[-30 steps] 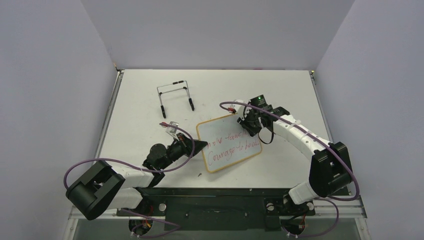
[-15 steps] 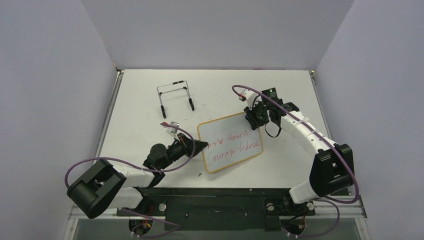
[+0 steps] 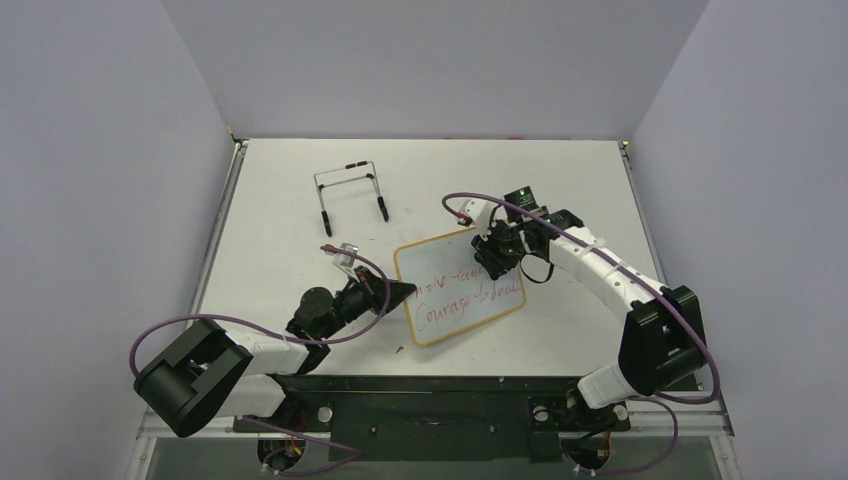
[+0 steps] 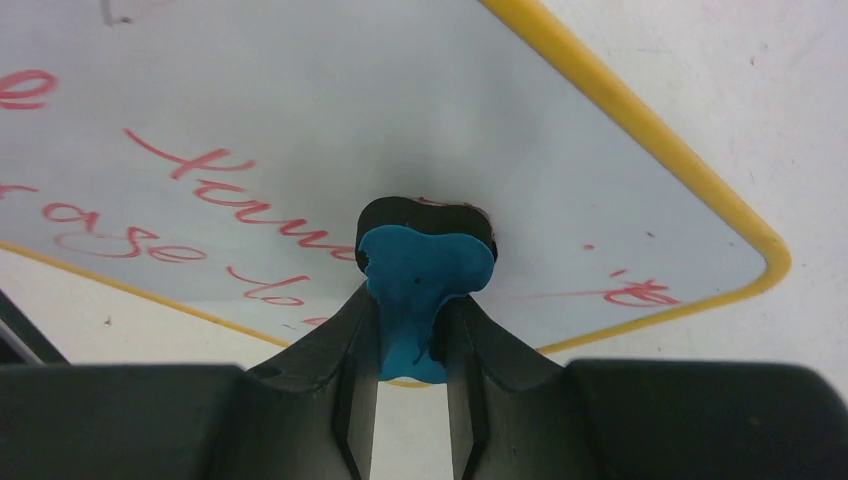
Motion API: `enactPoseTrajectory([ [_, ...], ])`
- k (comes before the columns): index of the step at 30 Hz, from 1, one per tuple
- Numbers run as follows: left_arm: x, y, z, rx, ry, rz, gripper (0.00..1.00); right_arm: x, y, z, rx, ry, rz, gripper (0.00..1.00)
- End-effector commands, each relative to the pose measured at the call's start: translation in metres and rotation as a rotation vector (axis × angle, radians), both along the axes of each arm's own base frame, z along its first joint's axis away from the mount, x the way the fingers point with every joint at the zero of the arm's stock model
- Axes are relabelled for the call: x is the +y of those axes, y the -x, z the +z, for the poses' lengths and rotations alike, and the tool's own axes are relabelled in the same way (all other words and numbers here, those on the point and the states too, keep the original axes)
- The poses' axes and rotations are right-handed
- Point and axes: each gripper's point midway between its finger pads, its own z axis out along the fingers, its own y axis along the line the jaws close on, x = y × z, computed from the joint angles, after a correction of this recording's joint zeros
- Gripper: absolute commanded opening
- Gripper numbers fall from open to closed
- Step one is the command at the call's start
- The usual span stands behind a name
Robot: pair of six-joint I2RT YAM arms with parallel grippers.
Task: Erase the whiteboard
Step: Erase the whiteboard at the whiteboard stand.
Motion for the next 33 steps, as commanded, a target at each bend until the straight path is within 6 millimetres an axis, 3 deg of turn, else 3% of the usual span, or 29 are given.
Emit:
enactPoseTrajectory([
  [1, -0.012, 0.008, 0.046, -0.168, 0.077, -0.077, 0.00, 0.026, 0.001, 0.035, -0.051, -0.136, 0.069, 0.00],
  [5, -0.014, 0.007, 0.045, -0.165, 0.077, -0.083, 0.00, -0.011, -0.039, 0.038, -0.132, -0.106, -0.182, 0.00],
  [7, -0.015, 0.007, 0.046, -0.165, 0.081, -0.086, 0.00, -0.032, -0.048, 0.032, -0.153, -0.054, -0.264, 0.00],
  [11, -0.015, 0.008, 0.045, -0.163, 0.083, -0.087, 0.00, -0.053, -0.051, 0.020, -0.165, 0.024, -0.324, 0.00],
  [14, -0.013, 0.009, 0.046, -0.167, 0.085, -0.083, 0.00, -0.051, -0.047, 0.014, -0.134, 0.029, -0.302, 0.00],
  [18, -0.011, 0.010, 0.047, -0.170, 0.084, -0.079, 0.00, -0.014, -0.009, 0.011, -0.018, -0.067, -0.068, 0.00],
  [19, -0.011, 0.010, 0.046, -0.169, 0.081, -0.079, 0.00, 0.002, 0.000, 0.017, -0.007, -0.116, 0.012, 0.00],
  [22, -0.010, 0.010, 0.046, -0.168, 0.080, -0.076, 0.00, 0.021, 0.014, 0.032, 0.012, -0.198, 0.099, 0.00],
  [24, -0.010, 0.010, 0.045, -0.167, 0.080, -0.076, 0.00, 0.017, 0.002, 0.042, -0.029, -0.207, 0.037, 0.00],
  [28, -0.012, 0.009, 0.044, -0.163, 0.078, -0.078, 0.00, -0.026, -0.043, 0.046, -0.156, -0.138, -0.234, 0.00],
  [33, -0.014, 0.009, 0.048, -0.165, 0.090, -0.090, 0.00, -0.056, -0.055, 0.028, -0.168, -0.021, -0.352, 0.00],
])
